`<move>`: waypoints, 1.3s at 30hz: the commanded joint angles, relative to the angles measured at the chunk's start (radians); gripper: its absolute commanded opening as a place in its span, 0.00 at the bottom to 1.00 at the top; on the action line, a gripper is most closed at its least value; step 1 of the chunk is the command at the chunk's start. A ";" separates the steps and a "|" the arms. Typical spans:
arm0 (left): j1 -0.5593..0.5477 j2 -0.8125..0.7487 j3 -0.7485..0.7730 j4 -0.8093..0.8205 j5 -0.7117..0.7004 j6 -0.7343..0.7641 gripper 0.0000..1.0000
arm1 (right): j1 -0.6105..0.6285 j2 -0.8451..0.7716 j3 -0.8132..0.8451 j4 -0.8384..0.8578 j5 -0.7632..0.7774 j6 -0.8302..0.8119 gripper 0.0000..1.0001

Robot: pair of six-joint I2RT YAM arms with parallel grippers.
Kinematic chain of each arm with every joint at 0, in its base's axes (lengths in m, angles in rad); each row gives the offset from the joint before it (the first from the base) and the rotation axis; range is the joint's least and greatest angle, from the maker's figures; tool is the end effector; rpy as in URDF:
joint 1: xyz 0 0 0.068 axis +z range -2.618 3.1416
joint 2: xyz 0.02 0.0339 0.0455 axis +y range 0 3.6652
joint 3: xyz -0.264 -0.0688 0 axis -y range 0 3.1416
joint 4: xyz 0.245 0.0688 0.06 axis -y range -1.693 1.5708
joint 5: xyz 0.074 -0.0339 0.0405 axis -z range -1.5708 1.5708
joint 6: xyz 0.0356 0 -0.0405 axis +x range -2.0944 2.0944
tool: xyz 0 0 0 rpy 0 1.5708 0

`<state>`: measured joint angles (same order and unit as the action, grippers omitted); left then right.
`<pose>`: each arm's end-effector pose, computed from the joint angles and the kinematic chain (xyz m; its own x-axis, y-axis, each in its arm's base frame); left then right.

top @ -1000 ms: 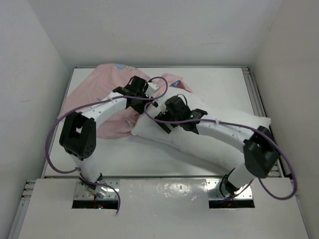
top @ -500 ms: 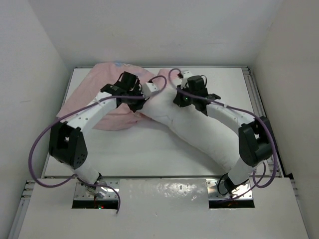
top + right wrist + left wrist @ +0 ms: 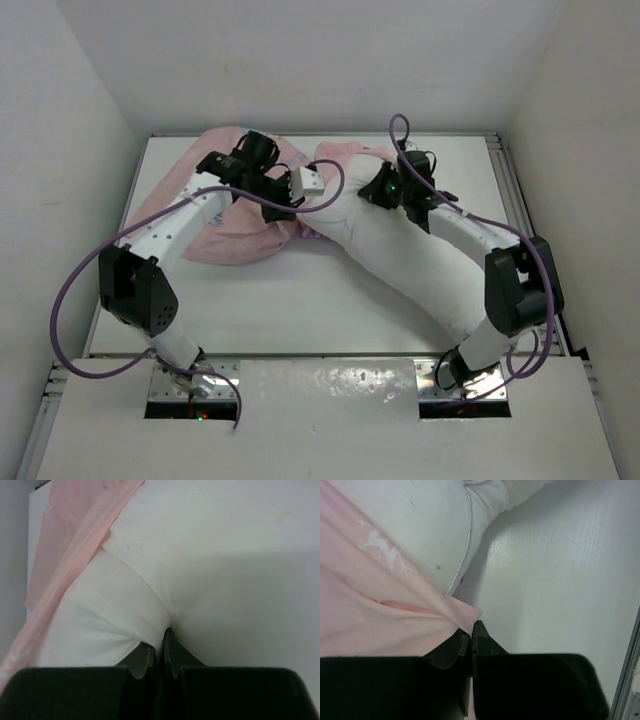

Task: Put the pillow into the pillowcase

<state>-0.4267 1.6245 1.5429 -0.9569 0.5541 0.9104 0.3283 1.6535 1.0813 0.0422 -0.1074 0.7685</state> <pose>0.2983 -0.1562 0.3271 -0.0112 0.7428 -0.6694 0.9845 0.1254 0.1227 0.3534 0.1244 0.2391 -0.6277 0.5162 -0.5827 0.0392 0.7685 0.6387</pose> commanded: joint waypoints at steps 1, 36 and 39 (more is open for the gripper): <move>-0.017 0.011 0.059 -0.164 0.035 0.071 0.00 | -0.069 -0.060 -0.020 0.136 0.175 0.098 0.00; -0.118 0.057 0.052 0.213 0.101 -0.346 0.68 | 0.133 -0.133 -0.199 0.185 -0.012 -0.095 0.12; -0.067 0.019 0.075 0.265 0.144 -0.386 0.75 | 0.112 -0.164 -0.173 0.116 -0.140 -0.147 0.43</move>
<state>-0.5350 1.7191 1.5581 -0.7547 0.6342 0.5591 0.4492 1.5375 0.8875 0.1963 -0.0746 0.6971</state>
